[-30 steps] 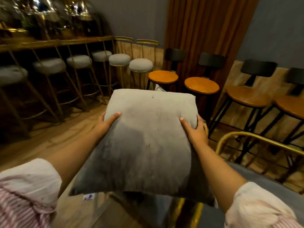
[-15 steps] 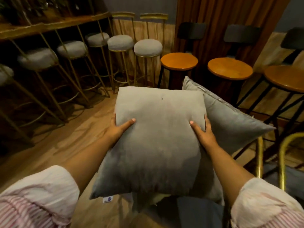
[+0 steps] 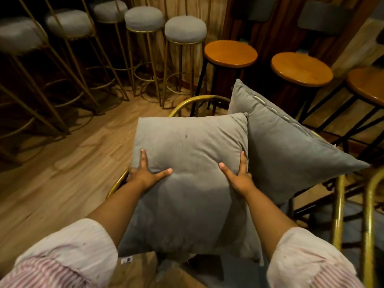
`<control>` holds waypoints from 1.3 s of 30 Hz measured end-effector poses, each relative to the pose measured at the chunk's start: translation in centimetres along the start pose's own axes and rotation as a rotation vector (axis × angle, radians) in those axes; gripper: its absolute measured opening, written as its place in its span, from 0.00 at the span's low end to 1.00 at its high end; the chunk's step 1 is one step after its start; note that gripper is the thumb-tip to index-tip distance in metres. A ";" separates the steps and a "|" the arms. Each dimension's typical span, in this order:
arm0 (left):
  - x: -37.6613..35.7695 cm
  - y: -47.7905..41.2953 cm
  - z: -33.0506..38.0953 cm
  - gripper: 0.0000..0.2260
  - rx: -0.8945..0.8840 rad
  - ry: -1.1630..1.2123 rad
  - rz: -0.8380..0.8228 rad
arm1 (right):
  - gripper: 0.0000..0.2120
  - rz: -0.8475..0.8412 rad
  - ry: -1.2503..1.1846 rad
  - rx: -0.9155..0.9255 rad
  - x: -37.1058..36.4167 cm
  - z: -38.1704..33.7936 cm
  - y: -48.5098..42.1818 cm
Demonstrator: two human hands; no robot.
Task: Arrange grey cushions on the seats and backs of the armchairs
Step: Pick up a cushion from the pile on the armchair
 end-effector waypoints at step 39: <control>-12.6 23.0 21.0 0.24 -0.874 -0.430 0.052 | 0.28 0.364 0.318 0.392 21.2 5.5 15.8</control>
Point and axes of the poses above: each hand's wrist, its own y-axis away from the middle knuckle, its own x-axis out of the back of the hand, z = x × y, the point moved 5 cm from there along -y, towards the middle knuckle, and after that the axes turned 14 degrees about -y, right-handed, at the moved point
